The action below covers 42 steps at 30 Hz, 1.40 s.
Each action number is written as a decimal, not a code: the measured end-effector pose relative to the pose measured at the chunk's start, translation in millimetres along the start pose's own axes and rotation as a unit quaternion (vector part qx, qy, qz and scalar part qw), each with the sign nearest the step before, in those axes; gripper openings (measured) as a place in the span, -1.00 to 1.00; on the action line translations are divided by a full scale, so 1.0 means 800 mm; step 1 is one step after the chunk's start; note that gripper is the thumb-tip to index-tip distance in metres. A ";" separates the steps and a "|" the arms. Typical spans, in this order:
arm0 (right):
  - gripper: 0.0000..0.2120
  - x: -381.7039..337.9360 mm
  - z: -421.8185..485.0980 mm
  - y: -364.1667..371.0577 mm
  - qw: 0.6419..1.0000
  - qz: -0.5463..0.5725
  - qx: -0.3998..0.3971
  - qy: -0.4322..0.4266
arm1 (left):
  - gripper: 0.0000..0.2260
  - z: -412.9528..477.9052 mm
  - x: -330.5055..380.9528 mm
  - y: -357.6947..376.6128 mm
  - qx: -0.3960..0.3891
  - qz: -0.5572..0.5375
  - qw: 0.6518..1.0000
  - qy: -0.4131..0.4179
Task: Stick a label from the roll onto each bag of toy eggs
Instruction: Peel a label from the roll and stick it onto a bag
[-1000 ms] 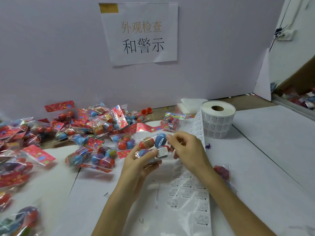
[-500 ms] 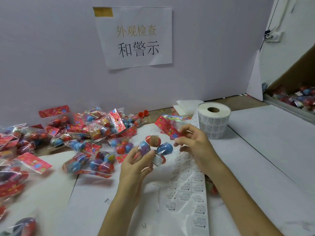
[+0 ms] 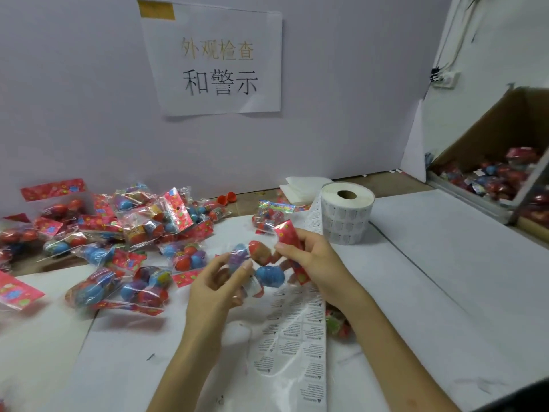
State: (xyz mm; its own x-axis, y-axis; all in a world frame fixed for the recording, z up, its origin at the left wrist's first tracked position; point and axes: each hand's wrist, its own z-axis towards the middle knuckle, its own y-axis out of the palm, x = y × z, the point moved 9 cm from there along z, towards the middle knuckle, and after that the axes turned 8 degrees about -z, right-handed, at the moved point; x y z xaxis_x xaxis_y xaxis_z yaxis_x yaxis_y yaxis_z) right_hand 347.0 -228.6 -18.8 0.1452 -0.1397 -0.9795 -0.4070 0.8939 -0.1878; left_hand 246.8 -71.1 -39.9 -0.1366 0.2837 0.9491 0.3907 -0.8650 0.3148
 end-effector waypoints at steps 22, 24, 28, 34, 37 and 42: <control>-0.73 0.010 0.014 -0.301 0.930 0.084 0.346 0.090 | -0.77 0.007 -0.008 0.003 -0.040 -0.053 0.993 -0.098; -0.77 -0.003 0.025 -0.263 0.944 0.047 0.314 0.092 | -0.79 0.008 -0.010 0.001 -0.023 -0.047 0.994 -0.096; -0.85 -0.050 0.058 -0.163 0.971 -0.020 0.233 0.052 | -0.83 0.006 -0.017 0.000 0.017 -0.060 0.994 -0.095; -0.80 -0.087 0.113 0.030 0.990 -0.125 0.067 -0.022 | -0.89 0.003 -0.039 -0.016 0.079 -0.093 0.985 -0.123; -0.51 -0.081 0.134 0.112 0.972 -0.229 -0.011 -0.042 | -0.90 -0.001 -0.040 -0.028 0.118 -0.116 0.980 -0.112; 0.05 -0.066 0.150 0.193 0.919 -0.378 -0.080 -0.082 | -0.86 0.000 -0.044 -0.038 0.132 -0.135 0.976 -0.108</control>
State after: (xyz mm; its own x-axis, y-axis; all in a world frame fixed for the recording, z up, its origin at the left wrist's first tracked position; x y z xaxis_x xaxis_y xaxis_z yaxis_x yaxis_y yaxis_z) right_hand 384.6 -32.5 12.5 0.5699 -0.6173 -0.5424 -0.2588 0.4917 -0.8314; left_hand 239.9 -54.8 -82.6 -0.0821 0.5920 0.8017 0.5925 -0.6178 0.5169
